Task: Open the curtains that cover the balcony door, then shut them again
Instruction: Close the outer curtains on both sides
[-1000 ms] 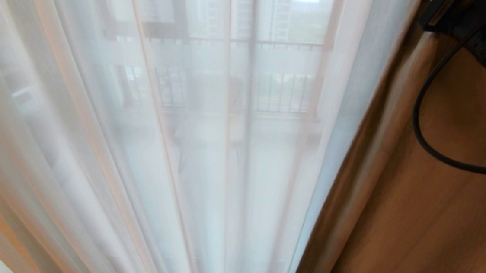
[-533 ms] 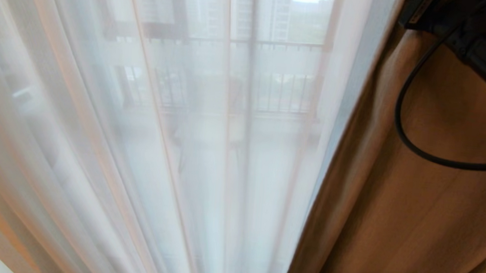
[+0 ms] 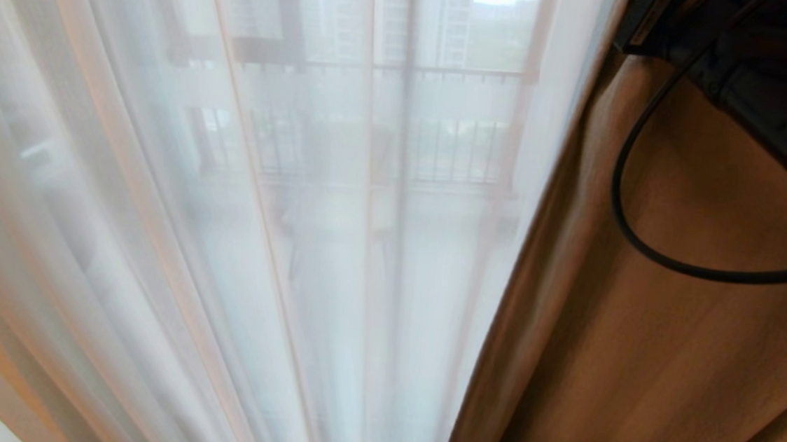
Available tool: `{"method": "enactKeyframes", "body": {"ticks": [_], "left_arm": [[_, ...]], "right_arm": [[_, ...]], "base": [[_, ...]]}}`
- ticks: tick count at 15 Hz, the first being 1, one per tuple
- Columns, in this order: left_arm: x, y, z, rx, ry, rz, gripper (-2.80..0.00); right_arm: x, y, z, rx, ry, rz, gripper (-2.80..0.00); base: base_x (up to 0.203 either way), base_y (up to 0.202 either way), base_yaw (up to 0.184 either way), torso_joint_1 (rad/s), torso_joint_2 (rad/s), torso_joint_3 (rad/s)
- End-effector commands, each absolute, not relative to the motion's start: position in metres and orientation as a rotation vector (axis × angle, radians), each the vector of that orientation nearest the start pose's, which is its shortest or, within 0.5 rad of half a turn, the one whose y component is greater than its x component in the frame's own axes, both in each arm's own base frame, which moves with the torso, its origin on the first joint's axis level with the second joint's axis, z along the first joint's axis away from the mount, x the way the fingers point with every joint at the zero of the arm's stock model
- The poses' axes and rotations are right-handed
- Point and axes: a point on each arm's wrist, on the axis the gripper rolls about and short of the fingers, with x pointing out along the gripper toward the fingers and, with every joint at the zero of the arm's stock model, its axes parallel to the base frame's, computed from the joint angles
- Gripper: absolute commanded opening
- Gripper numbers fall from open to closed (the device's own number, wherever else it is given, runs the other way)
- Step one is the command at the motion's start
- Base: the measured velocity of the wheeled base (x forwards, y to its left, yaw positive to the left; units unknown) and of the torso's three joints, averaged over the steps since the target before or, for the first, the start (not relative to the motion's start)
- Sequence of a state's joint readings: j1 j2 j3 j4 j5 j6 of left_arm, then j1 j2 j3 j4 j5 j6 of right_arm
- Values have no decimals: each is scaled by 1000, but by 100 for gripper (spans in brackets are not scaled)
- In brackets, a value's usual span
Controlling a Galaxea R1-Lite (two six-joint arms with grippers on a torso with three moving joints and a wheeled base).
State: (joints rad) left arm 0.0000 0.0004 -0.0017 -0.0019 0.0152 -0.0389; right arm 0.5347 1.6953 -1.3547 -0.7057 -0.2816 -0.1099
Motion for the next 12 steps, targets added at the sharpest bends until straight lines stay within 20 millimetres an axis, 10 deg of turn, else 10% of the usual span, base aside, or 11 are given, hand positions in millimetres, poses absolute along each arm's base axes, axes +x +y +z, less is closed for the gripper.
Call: {"method": "enactKeyframes", "body": {"ticks": [1,12], "left_arm": [[-23,0,76,-40,-3,15,-280],[-23,0,76,-40,-5,15,-280]], "right_arm": [[282,168,341,24,-335,244,-280],[268,172,350,30,-356,247,-280]], "base": [[0,0,0,0,0,0],[0,0,0,0,0,0]]}}
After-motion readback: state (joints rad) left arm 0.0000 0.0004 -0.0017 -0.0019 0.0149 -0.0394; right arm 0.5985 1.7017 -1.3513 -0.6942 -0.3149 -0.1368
